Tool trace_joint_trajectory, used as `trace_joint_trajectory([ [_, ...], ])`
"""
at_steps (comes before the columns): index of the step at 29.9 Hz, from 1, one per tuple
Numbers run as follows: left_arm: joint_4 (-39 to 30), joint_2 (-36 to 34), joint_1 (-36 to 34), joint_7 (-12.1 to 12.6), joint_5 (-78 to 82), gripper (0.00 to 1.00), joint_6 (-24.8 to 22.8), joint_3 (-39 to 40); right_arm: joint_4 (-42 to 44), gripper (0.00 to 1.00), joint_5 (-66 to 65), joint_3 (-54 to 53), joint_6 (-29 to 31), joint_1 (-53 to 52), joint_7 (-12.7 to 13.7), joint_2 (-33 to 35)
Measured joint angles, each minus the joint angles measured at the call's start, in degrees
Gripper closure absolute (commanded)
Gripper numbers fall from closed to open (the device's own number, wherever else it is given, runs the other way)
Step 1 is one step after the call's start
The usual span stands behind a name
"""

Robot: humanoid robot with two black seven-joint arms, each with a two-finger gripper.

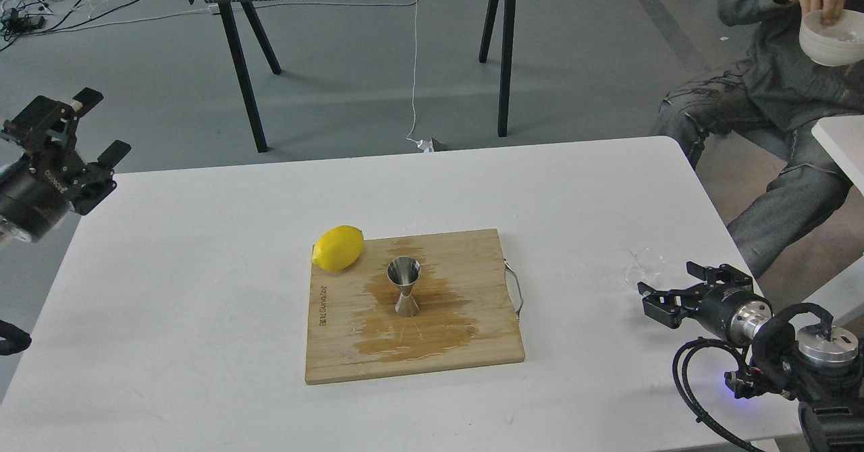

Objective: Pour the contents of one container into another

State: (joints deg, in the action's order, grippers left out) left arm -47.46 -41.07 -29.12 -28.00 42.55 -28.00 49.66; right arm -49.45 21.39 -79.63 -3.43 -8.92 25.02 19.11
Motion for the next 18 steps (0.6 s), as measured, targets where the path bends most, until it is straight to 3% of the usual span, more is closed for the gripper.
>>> trace_joint_trajectory([
  [18,0.0,0.03,0.54,0.0,0.0,0.02,0.0,0.0,4.84,0.02,-3.2,0.42,0.0,-3.76,-0.33,-3.21],
])
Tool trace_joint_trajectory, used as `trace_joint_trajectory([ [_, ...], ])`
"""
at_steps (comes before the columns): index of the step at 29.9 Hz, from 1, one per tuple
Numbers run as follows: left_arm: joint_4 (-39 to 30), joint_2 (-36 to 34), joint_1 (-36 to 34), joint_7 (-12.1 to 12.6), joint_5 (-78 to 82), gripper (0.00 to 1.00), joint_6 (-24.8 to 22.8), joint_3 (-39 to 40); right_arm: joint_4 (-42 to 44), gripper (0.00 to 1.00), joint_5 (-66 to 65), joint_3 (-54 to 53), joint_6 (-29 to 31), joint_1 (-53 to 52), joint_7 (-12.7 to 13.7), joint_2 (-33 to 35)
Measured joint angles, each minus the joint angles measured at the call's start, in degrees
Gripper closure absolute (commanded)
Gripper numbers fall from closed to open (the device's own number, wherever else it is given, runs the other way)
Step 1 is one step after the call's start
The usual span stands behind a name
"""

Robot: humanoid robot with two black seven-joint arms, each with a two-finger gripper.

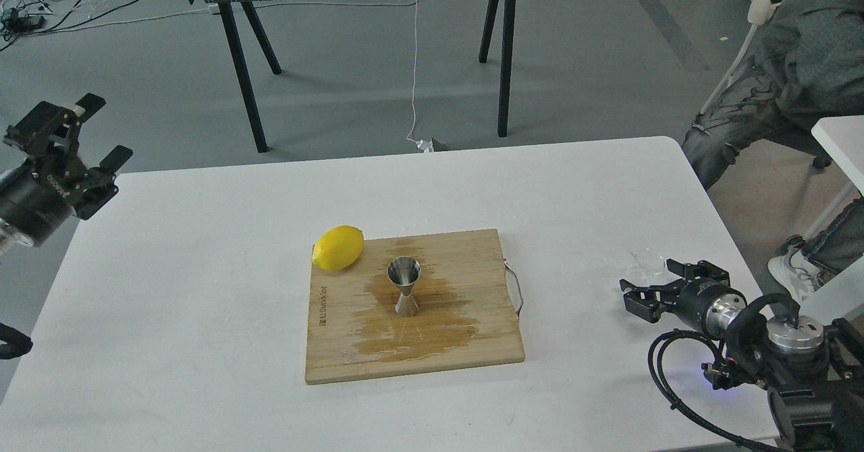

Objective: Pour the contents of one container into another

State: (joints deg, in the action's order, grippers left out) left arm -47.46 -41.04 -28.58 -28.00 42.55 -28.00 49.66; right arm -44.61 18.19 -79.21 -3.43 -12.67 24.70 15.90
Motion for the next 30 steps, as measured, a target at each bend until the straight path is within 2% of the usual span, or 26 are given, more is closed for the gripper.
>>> trace_joint_trajectory([
  [7,0.0,0.0,0.04,0.0,0.0,0.01,0.0,0.0,0.99,0.03,0.0,-0.44,0.15,-0.98,-0.43,-0.3],
  [14,0.0,0.04,0.04,0.0,0.0,0.02,0.0,0.0,1.37,0.07,0.0,-0.46,0.18,-2.04,-1.0,-0.65],
  [17,0.09,0.05,0.05,0.0,0.0,0.01,0.0,0.03,1.37,0.15,0.0,-0.27,0.18,-2.15,-1.1,-0.86],
  [23,0.24,0.05,0.06,0.0,0.0,0.02,0.0,0.09,1.37,0.45,0.0,-0.06,0.26,-2.18,-1.19,-0.96],
  [30,0.28,0.09,0.2,0.0,-0.01,0.01,0.0,0.09,1.37,0.6,0.01,1.01,0.31,-2.11,-1.18,-0.87],
])
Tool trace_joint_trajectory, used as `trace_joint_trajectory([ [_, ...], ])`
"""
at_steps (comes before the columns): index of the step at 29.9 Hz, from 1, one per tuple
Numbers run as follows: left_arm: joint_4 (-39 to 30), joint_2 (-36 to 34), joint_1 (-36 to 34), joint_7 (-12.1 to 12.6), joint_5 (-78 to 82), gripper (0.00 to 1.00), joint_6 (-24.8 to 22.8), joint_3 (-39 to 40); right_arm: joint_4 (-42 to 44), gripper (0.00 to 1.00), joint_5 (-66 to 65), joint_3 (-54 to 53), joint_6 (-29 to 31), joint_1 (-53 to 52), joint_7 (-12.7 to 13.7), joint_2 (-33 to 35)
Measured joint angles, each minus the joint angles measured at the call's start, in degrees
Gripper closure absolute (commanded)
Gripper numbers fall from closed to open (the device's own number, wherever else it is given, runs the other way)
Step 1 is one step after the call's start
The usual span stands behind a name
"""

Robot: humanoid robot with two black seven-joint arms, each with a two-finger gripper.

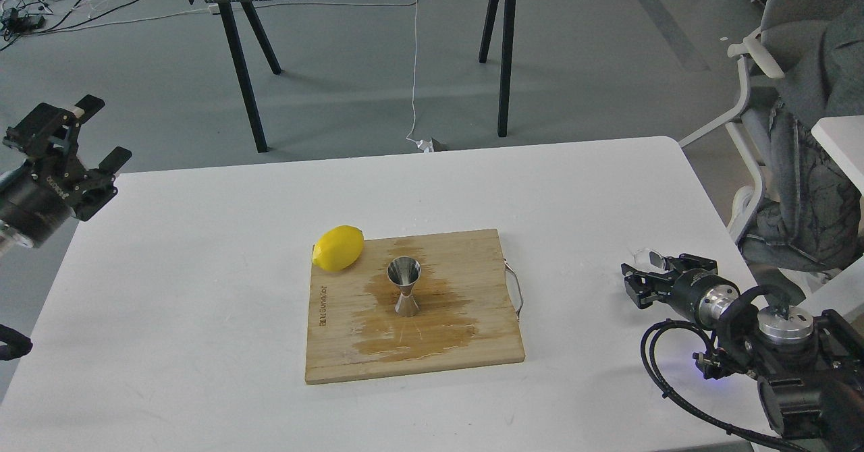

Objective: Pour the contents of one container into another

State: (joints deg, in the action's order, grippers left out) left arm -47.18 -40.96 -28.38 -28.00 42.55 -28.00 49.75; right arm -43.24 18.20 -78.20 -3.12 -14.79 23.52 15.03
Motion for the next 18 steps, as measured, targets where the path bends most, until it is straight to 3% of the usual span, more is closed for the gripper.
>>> trace_joint_trajectory([
  [18,0.07,0.34,0.15,0.0,-0.01,0.01,0.0,-0.08,-3.91,0.67,-0.52,0.35,1.29,-1.53,0.05,0.65],
])
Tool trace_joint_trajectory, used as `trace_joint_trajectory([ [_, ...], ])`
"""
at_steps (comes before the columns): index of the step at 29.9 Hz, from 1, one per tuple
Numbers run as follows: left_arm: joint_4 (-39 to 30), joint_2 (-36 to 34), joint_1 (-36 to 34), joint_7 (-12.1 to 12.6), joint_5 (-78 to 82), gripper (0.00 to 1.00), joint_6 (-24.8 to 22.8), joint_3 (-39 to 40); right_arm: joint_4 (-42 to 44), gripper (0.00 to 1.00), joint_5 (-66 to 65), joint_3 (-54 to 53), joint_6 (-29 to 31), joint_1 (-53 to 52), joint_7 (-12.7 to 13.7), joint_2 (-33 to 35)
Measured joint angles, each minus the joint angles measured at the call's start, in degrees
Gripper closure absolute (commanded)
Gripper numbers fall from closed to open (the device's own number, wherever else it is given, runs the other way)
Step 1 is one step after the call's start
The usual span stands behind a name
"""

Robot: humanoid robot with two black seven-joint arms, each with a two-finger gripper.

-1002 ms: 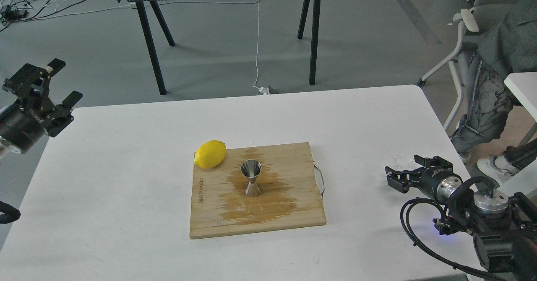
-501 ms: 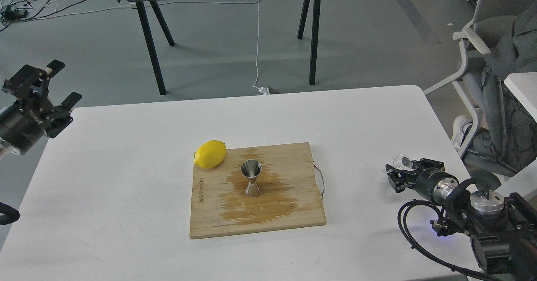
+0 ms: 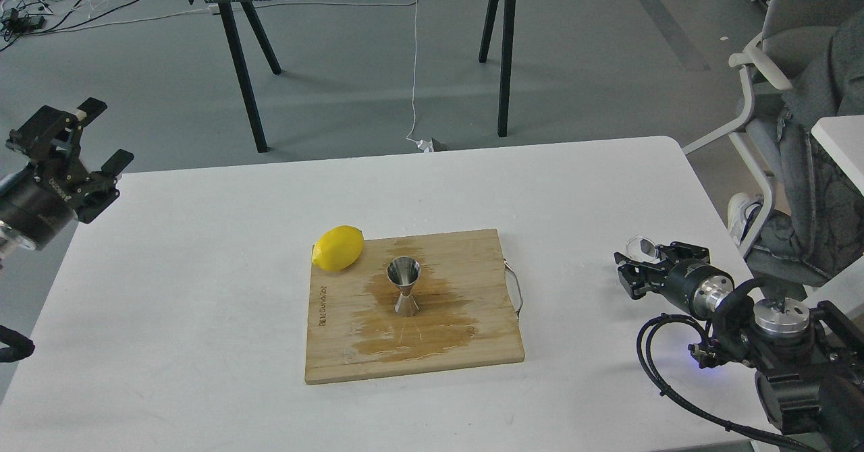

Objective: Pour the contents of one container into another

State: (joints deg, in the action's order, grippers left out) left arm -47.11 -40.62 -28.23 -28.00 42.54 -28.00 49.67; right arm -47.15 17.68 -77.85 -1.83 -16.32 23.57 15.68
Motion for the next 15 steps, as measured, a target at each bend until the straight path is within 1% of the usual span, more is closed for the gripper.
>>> trace_joint_trajectory([
  [7,0.0,0.88,0.0,0.0,0.0,0.01,0.0,-0.01,-2.73,0.67,-9.16,4.61,0.9,-10.88,0.52,-0.08],
  [12,0.0,1.06,-0.02,0.0,0.06,0.01,0.0,-0.13,-2.59,0.68,-13.38,13.81,1.18,-21.96,0.51,-0.78],
  [15,0.0,1.07,-0.02,0.0,0.1,0.01,0.0,-1.38,-2.66,0.68,-14.37,20.63,1.22,-28.26,0.24,-2.73],
])
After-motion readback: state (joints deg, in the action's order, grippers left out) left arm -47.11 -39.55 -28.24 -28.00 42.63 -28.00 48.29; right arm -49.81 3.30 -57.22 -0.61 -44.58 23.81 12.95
